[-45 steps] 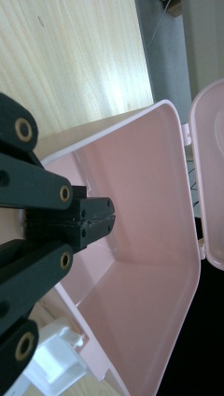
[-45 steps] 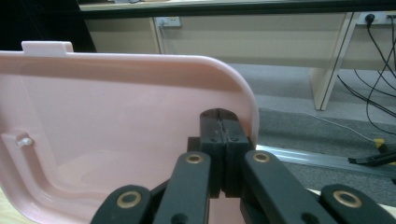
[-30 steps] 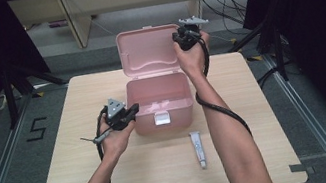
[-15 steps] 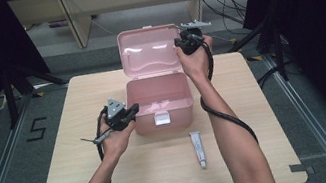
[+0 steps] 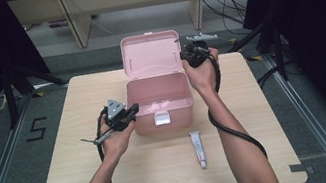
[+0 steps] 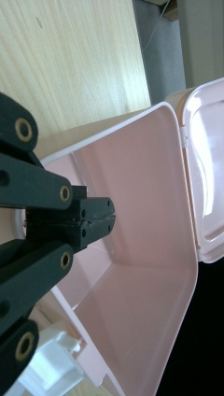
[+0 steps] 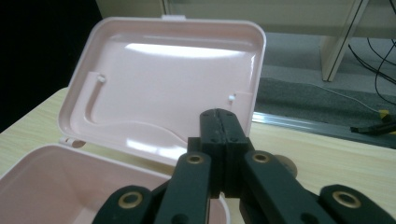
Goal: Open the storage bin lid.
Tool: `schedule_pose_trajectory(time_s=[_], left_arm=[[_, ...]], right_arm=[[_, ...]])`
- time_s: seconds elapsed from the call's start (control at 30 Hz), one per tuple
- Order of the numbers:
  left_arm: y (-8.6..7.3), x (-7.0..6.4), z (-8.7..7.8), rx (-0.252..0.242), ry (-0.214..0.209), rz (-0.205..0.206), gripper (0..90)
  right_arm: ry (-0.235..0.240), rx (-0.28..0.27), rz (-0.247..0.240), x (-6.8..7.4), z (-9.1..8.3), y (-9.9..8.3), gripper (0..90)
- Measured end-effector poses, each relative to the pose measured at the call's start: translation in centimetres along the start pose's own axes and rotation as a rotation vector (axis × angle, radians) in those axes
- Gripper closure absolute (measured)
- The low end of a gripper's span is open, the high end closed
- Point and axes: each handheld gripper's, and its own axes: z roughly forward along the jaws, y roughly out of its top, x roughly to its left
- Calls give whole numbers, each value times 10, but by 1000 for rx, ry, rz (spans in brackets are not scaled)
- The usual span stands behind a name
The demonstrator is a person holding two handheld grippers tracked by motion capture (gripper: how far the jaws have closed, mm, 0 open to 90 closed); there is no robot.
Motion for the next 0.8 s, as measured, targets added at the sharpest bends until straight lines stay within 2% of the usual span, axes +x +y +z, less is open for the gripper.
schedule_pose_trajectory(time_s=[0.07, 0.1, 0.17, 0.23, 0.27, 0.3, 0.37, 0.4, 0.43, 0.47, 0.5, 0.53, 0.6, 0.67, 0.7, 0.73, 0.8], left_arm=[[0, 0, 0, 1, 2, 3, 900], [0, 0, 0, -1, 1, 2, 900], [0, 0, 0, 0, 1, -1, 900], [-2, -1, 1, 1, 6, 11, 900], [-2, -1, 1, -1, 16, 31, 900], [-2, -1, 1, -1, 14, 27, 900], [-2, -2, 1, -2, 17, 33, 900], [-2, -1, 1, -2, 17, 34, 900], [-2, -1, 1, -2, 13, 29, 900], [-2, -2, 1, -1, 16, 35, 900], [-2, -1, 1, -2, 17, 34, 900], [-2, -1, 1, -2, 15, 27, 900], [-2, -1, 1, -2, 15, 37, 900], [-2, -1, 1, -2, 13, 31, 900], [-2, -1, 1, -3, 14, 34, 900], [-2, -1, 1, -2, 14, 34, 900], [-2, -1, 1, -2, 13, 33, 900]], right_arm=[[0, 5, 8, 2, -2, -3, 900], [2, 3, -13, 1, -2, -4, 900], [4, 2, -11, 2, -3, -5, 900], [1, 2, -17, 2, -4, -7, 900], [2, 2, -8, 3, -4, -8, 900], [2, 4, -24, 3, -5, -9, 900], [1, 2, -14, 4, -6, -10, 900], [1, -2, -36, 3, -7, -11, 900], [8, 3, -10, 5, -8, -12, 900], [6, 3, -27, 5, -9, -12, 900], [4, 7, -19, 7, -11, -13, 900], [3, 14, -18, 7, -11, -14, 900], [9, 25, -38, 8, -14, -17, 900], [17, 43, -27, 10, -16, -21, 900], [20, 52, -39, 10, -18, -24, 900], [20, 66, -23, 10, -19, -27, 900], [20, 86, -36, 10, -22, -32, 900]])
